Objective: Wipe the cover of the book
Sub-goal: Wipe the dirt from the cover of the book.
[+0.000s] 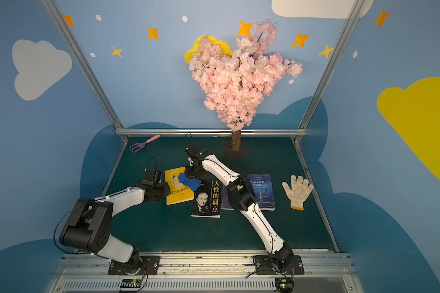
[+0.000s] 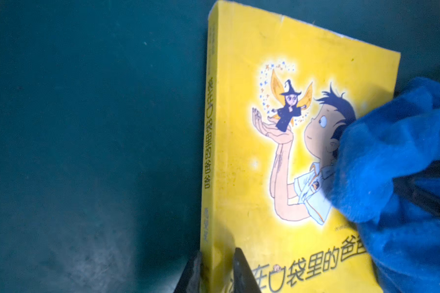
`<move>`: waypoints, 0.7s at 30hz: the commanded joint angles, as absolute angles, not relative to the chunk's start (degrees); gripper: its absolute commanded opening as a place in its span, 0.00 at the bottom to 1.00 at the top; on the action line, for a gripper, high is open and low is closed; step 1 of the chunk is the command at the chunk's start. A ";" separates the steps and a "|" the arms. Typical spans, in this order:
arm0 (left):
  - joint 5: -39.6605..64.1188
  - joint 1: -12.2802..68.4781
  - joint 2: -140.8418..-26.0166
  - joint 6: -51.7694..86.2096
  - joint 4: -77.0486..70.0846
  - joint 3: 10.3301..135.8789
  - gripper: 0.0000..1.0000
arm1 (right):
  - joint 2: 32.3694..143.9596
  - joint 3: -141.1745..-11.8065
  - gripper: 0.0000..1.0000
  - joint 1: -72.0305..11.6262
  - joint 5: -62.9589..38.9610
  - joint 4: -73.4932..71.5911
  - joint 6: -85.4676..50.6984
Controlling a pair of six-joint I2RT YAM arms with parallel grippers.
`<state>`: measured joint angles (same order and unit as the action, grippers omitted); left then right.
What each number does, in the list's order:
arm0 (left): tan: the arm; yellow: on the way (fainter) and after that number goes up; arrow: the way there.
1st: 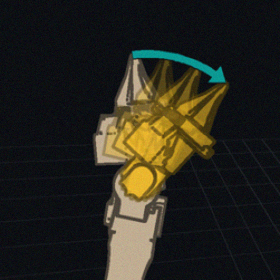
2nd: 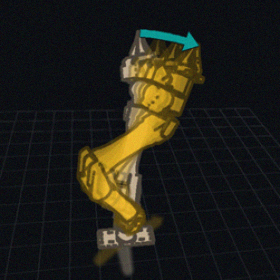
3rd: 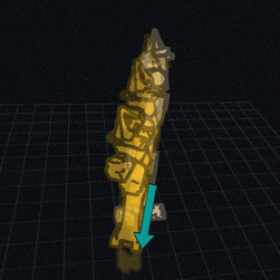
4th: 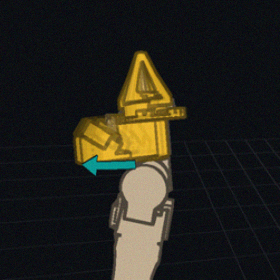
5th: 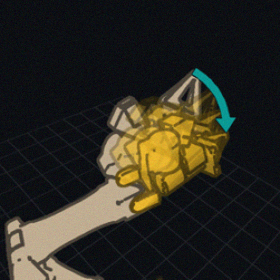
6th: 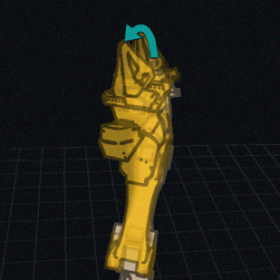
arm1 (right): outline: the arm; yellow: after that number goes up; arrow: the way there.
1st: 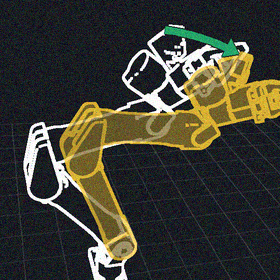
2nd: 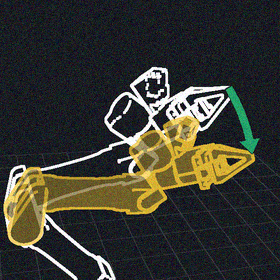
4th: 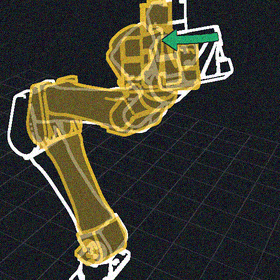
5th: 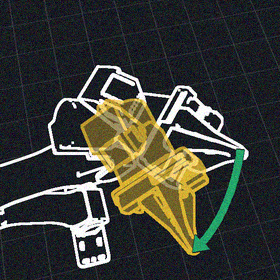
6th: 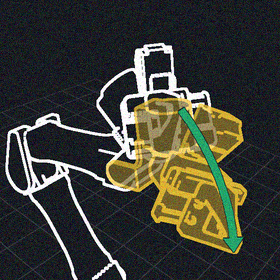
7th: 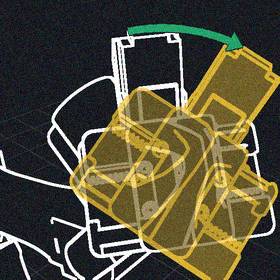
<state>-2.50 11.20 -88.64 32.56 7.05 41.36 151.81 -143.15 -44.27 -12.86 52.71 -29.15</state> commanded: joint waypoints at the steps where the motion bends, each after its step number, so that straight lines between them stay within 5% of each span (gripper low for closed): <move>1: 1.82 11.86 -90.25 31.86 9.32 40.98 0.22 | 156.04 -142.74 0.00 -44.74 -12.56 49.63 -30.35; 13: 3.08 11.87 -91.52 32.08 8.70 41.36 0.21 | 139.81 -116.27 0.00 -52.02 -4.79 49.36 -30.28; 21: 2.90 11.80 -91.50 31.98 8.79 41.37 0.21 | 138.29 -118.01 0.00 -53.23 -0.14 53.33 -30.89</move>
<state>-1.83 10.87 -88.99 32.56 7.18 41.56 136.92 -118.06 -52.01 0.03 45.41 -29.85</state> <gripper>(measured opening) 0.218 0.110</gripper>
